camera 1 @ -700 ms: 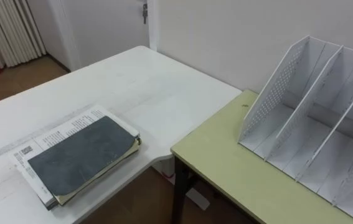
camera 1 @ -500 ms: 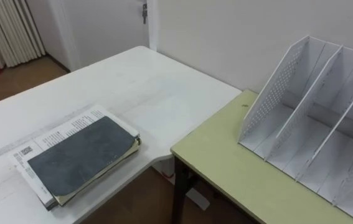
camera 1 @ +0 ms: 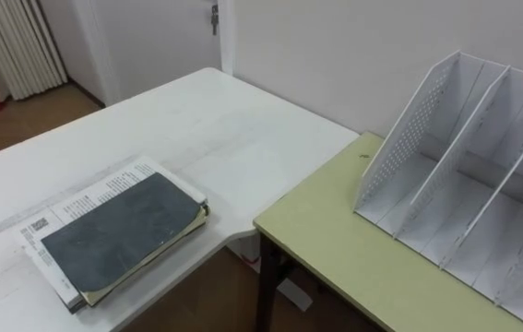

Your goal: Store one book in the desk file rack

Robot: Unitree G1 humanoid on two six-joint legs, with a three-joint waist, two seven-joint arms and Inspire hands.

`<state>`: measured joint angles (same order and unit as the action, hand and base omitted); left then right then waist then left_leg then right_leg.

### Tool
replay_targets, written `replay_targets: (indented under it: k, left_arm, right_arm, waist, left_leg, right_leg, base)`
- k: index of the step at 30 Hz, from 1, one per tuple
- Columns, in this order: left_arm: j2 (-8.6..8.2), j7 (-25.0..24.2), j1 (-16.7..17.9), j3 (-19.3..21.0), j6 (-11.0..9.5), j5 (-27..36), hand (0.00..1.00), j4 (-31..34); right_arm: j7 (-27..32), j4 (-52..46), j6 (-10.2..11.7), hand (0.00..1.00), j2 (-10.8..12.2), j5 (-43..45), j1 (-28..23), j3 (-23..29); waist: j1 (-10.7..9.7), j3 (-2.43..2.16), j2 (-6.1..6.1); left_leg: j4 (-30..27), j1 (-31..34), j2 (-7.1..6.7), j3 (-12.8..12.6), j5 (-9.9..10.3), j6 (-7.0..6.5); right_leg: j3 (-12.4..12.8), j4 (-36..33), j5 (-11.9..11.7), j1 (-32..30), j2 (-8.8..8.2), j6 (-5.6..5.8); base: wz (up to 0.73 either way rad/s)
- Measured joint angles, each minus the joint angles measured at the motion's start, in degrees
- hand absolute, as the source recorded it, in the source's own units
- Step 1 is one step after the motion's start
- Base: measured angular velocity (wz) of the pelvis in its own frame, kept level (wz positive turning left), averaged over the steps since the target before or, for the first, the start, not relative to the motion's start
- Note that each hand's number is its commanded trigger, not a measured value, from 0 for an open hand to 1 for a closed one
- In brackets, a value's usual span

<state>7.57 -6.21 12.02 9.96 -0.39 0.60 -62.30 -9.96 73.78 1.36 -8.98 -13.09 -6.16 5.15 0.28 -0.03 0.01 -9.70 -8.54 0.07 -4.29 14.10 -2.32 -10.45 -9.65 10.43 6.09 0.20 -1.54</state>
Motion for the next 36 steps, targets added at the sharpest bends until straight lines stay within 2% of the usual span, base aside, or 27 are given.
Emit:
replay_targets:
  k: [3, 6, 9, 12, 14, 16, 18, 19, 20, 23, 25, 26, 30, 36]
  left_arm:
    - [-0.01, 0.2, -0.5, -0.1, 0.0, -1.6, 0.0, 0.8]
    - [0.09, 0.2, 0.1, -1.8, 0.0, -4.6, 0.0, 4.6]
    - [-0.05, 0.2, 0.0, -3.0, 0.0, -10.8, 0.0, 8.4]
    - [-0.25, 0.2, -0.4, -5.8, -0.1, -19.1, 0.0, 12.2]
    - [-0.03, 0.2, -0.3, -10.2, -0.1, -25.2, 0.0, 17.1]
    - [0.05, 0.2, -1.0, -14.0, -0.1, -29.8, 0.0, 20.7]
    - [-0.06, 0.2, -2.6, -17.2, -0.6, -32.9, 0.0, 21.9]
    - [0.05, 0.2, -3.1, -19.3, -0.6, -34.7, 0.0, 23.2]
    - [0.34, 0.0, -3.2, -21.4, -0.2, -36.9, 0.0, 25.9]
    - [0.67, -0.6, -3.5, -25.2, -0.3, -41.5, 0.0, 31.4]
    - [0.64, -0.7, -4.2, -27.0, -0.2, -44.0, 0.0, 32.2]
    - [0.7, -0.7, -4.2, -27.7, -0.1, -45.6, 0.0, 33.4]
    - [1.51, -0.7, -4.2, -30.0, 0.1, -49.3, 0.0, 37.7]
    - [3.46, -0.6, -4.3, -31.0, 0.2, -54.2, 0.0, 51.9]
  right_arm:
    - [0.2, 0.0, 0.3, 0.0, 0.0, 0.2, 0.4, -0.4]
    - [0.6, 0.0, 0.6, 0.0, -0.1, 0.2, 0.5, -1.6]
    - [0.5, -0.1, 1.3, 0.0, -0.1, 1.5, 0.3, -1.6]
    - [0.5, 0.0, 2.5, 0.0, 0.1, 1.8, 0.6, -1.9]
    - [0.5, -0.2, 3.2, 0.0, 0.1, 2.1, 1.2, -3.1]
    - [0.5, 0.0, 3.6, 0.0, 0.1, 2.2, 1.5, -4.1]
    - [0.5, -0.1, 3.8, 0.0, 0.1, 2.2, 1.9, -4.7]
    - [0.5, -0.2, 4.0, 0.0, 0.1, 2.2, 1.9, -5.2]
    - [0.5, -0.5, 4.1, 0.0, 0.1, 2.2, 2.0, -5.6]
    - [0.4, -1.1, 4.1, 0.0, -0.3, 2.4, 2.2, -6.0]
    - [0.5, -1.1, 4.1, 0.0, -0.4, 2.3, 2.4, -6.1]
    - [0.5, -0.8, 4.1, 0.0, -0.4, 2.3, 2.8, -6.1]
    - [0.5, 0.0, 4.1, 0.0, -0.4, 2.3, 3.4, -6.2]
    - [0.5, 1.0, 3.8, 0.0, -0.4, 2.2, 4.0, -6.4]
  waist:
    - [0.0, -0.01, -0.07]
    - [-0.1, 0.04, -0.27]
    - [-0.2, -0.02, -0.7]
    - [-0.3, -0.11, -1.13]
    - [-1.9, -0.09, -1.34]
    - [-2.8, 0.28, -1.17]
    - [-3.2, 0.32, -1.22]
    - [-3.6, 0.18, -1.09]
    - [-4.0, 0.17, -1.0]
    - [-5.0, 0.21, -0.81]
    - [-5.5, 0.16, -0.46]
    - [-6.2, 0.24, -0.47]
    - [-6.4, 0.33, -0.68]
    - [-6.6, 0.36, -0.73]
  left_leg:
    - [0.0, 0.1, 0.01, 0.1, 0.0, 0.0]
    - [0.0, 0.1, -0.03, 0.1, 0.0, 0.0]
    - [-0.1, 0.3, -0.07, 0.1, 0.0, -0.01]
    - [-0.3, 0.9, -0.13, -0.2, 0.0, -0.02]
    - [-0.9, 1.4, -0.39, -0.1, 0.0, -0.03]
    - [-0.9, 1.3, -0.51, -0.2, 0.0, -0.04]
    - [-0.8, 1.0, -0.45, -0.2, 0.0, -0.04]
    - [-0.7, 0.8, -0.47, -0.3, 0.0, -0.04]
    - [-0.7, 0.8, -0.5, -0.3, 0.0, -0.04]
    - [-0.7, 1.0, -0.6, -0.3, 0.0, -0.06]
    - [-0.7, 0.9, -0.52, -0.4, 0.0, -0.06]
    - [-0.7, 0.9, -0.48, -0.4, 0.0, -0.06]
    - [-0.7, 1.0, -0.54, -0.4, 0.0, -0.05]
    - [-0.7, 1.1, -0.66, 0.0, 0.0, -0.05]
  right_leg:
    - [0.0, 0.0, 0.0, -0.1, 0.02, -0.02]
    - [-0.1, 0.0, 0.0, -0.1, -0.01, -0.02]
    - [0.0, 0.0, 0.1, -0.3, -0.04, 0.02]
    - [0.1, 0.0, 0.1, -0.5, -0.07, 0.04]
    - [-0.4, 0.0, 0.0, -0.3, -0.18, 0.1]
    - [-0.3, 0.0, 0.0, -0.6, -0.26, 0.13]
    - [-0.2, 0.1, 0.1, -0.3, -0.24, 0.16]
    - [0.1, 0.2, 0.1, -0.2, -0.18, 0.16]
    - [0.4, 0.2, 0.1, -0.4, -0.12, 0.16]
    - [0.9, -0.1, 0.0, -0.5, -0.13, 0.17]
    - [0.9, 0.0, 0.0, -0.3, -0.15, 0.2]
    - [0.8, 0.0, 0.0, -0.4, -0.15, 0.2]
    - [0.8, 0.1, 0.0, -0.5, -0.05, 0.19]
    - [0.5, 0.9, -0.1, 0.0, -0.09, 0.3]
  base:
    - [0.0]
    - [0.0]
    - [0.0]
    - [0.01]
    - [0.13]
    - [0.06]
    - [-0.06]
    - [-0.11]
    - [-0.12]
    - [-0.11]
    - [-0.02]
    - [0.0]
    - [0.0]
    - [0.02]
